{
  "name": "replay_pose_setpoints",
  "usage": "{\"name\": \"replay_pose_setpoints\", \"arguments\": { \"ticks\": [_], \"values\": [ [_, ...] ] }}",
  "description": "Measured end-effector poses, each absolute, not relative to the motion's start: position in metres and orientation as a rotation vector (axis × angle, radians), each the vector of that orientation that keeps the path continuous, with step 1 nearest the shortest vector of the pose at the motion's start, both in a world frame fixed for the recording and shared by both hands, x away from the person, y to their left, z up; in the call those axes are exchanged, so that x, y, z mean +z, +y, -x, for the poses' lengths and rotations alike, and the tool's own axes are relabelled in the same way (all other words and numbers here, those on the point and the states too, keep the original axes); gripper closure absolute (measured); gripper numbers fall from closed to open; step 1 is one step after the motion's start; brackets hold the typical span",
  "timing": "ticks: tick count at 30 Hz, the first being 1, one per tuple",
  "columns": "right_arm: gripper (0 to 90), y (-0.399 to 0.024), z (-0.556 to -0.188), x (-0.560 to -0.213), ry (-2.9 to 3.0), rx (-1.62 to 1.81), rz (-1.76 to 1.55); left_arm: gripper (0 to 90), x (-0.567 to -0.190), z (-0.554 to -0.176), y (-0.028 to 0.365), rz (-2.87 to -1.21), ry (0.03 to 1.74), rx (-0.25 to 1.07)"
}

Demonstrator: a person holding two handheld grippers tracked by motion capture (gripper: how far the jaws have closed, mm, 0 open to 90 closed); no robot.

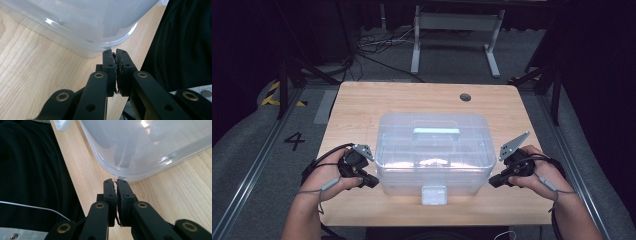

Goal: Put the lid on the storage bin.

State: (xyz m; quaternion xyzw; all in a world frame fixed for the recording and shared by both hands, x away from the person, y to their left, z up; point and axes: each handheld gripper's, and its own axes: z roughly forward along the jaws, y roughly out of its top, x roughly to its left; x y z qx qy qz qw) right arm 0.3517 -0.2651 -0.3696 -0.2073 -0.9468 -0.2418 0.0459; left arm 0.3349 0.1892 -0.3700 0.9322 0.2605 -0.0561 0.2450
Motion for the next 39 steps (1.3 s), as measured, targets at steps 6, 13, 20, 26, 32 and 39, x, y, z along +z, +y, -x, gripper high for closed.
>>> {"name": "replay_pose_setpoints", "arguments": {
  "ticks": [6,13,20,26,32,39],
  "values": [
    [85.9,-0.269,-0.351,-0.365,-2.878,-0.761,0.636,82.2,-0.364,-0.332,0.197,-2.491,0.706,-0.152],
    [85.9,-0.281,-0.356,-0.35,-2.89,-0.827,0.647,82.0,-0.357,-0.328,0.213,-2.369,0.771,-0.097],
    [85.7,-0.289,-0.359,-0.334,-2.885,-0.949,0.614,80.7,-0.342,-0.327,0.222,-2.195,0.836,0.049],
    [85.8,-0.297,-0.363,-0.325,-2.863,-1.08,0.629,80.1,-0.338,-0.33,0.227,-2.078,0.893,0.123],
    [86.1,-0.304,-0.369,-0.32,-2.834,-1.296,0.723,75.9,-0.339,-0.341,0.226,-1.999,0.933,0.209],
    [84.0,-0.322,-0.379,-0.321,-2.762,-1.538,0.932,71.8,-0.345,-0.357,0.23,-1.911,1.004,0.284]
  ]
}}
